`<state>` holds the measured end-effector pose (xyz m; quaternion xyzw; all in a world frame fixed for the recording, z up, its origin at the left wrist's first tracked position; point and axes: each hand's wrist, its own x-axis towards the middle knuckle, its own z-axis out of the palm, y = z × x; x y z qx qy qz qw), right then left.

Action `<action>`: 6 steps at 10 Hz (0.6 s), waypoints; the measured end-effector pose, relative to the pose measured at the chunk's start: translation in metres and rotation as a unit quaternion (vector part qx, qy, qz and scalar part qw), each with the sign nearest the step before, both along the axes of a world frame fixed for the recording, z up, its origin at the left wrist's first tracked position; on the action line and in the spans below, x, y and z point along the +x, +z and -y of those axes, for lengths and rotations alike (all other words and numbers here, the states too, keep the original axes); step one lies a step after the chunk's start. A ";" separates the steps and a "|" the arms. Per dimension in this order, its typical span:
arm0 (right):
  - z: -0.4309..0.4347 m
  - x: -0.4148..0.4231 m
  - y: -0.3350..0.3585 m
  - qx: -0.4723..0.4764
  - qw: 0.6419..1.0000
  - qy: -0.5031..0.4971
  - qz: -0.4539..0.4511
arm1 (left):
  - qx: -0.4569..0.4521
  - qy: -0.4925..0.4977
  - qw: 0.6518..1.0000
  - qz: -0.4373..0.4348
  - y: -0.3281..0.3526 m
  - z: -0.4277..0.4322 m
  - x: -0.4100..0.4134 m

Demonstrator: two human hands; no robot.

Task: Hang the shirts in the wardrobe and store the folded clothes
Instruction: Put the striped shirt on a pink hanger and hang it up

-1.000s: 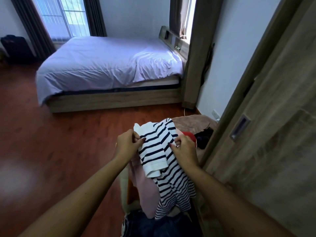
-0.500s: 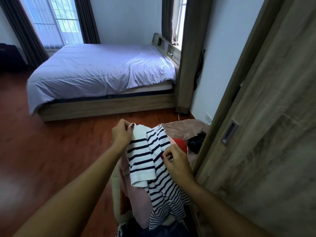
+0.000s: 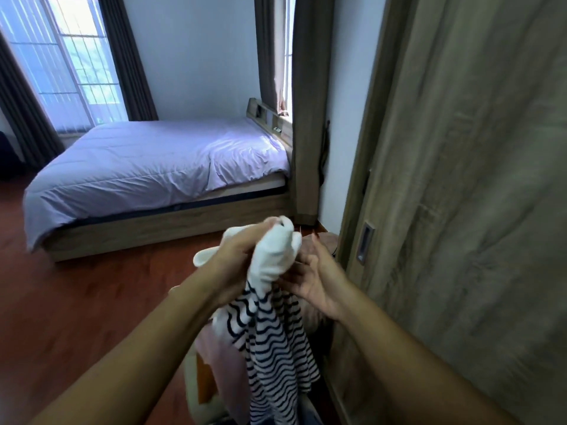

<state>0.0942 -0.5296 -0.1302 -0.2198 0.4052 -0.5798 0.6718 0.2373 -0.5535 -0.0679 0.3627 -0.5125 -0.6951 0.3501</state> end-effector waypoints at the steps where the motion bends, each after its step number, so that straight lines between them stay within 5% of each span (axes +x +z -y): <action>1: -0.028 -0.015 0.006 -0.139 0.973 -0.183 0.005 | -0.102 -0.130 0.984 0.066 0.008 -0.056 -0.016; 2: -0.101 -0.028 0.037 -0.102 0.988 -0.118 -0.002 | -0.204 -0.294 0.928 0.099 0.011 -0.094 -0.023; 3: -0.135 -0.037 0.042 0.003 0.992 -0.082 -0.092 | -0.268 -0.371 0.880 0.128 0.016 -0.136 -0.028; 4: -0.209 -0.073 0.045 0.011 0.993 -0.038 -0.112 | -0.291 -0.393 0.863 0.128 0.015 -0.197 -0.028; 5: -0.254 -0.082 0.053 -0.017 0.993 -0.061 -0.100 | -0.241 -0.371 0.893 0.083 0.016 -0.232 -0.025; 6: -0.315 -0.103 0.070 -0.027 0.978 -0.069 -0.197 | -0.302 -0.212 0.929 0.033 0.022 -0.255 -0.032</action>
